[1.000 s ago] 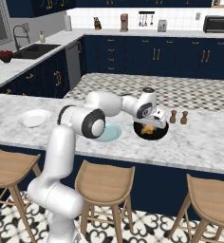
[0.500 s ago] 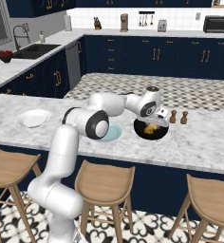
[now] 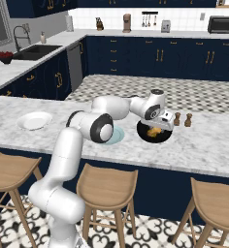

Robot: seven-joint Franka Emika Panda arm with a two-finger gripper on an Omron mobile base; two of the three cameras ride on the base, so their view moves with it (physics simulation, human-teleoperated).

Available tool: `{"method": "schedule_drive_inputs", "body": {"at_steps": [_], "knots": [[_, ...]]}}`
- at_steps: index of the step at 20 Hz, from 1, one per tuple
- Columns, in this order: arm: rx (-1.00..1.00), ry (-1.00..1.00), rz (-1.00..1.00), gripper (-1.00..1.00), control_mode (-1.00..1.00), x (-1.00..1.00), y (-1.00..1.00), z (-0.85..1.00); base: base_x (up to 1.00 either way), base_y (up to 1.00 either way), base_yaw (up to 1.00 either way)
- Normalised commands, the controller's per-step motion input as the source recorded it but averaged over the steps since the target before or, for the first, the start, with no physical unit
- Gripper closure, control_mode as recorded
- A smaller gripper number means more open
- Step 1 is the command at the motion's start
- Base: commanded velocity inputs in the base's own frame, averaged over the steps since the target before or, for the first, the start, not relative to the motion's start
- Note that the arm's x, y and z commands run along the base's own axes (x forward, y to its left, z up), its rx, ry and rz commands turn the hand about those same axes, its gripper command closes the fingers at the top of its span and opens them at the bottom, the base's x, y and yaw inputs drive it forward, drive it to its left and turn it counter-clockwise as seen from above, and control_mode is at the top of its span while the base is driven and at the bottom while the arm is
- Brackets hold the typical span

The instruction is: Pick the chicken drumstick and lemon from their plates and place them in the bowl. Then put the bowl in the fridge.

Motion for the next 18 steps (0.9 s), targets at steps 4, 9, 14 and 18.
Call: {"method": "schedule_drive_inputs", "body": {"at_steps": [4,9,14,18], "knots": [[0.0,-0.02,0.0,-1.0,-1.0,0.0,0.0,0.12,0.0,0.0,0.0],[0.0,-0.01,0.0,-1.0,-1.0,-0.03,0.0,0.2,0.0,0.0,0.0],[-0.04,-0.11,0.0,-1.0,-1.0,-0.5,0.36,0.25,0.0,0.0,0.0],[-0.03,-0.01,0.01,-1.0,-1.0,-0.32,0.84,0.03,0.0,0.0,0.0]]}}
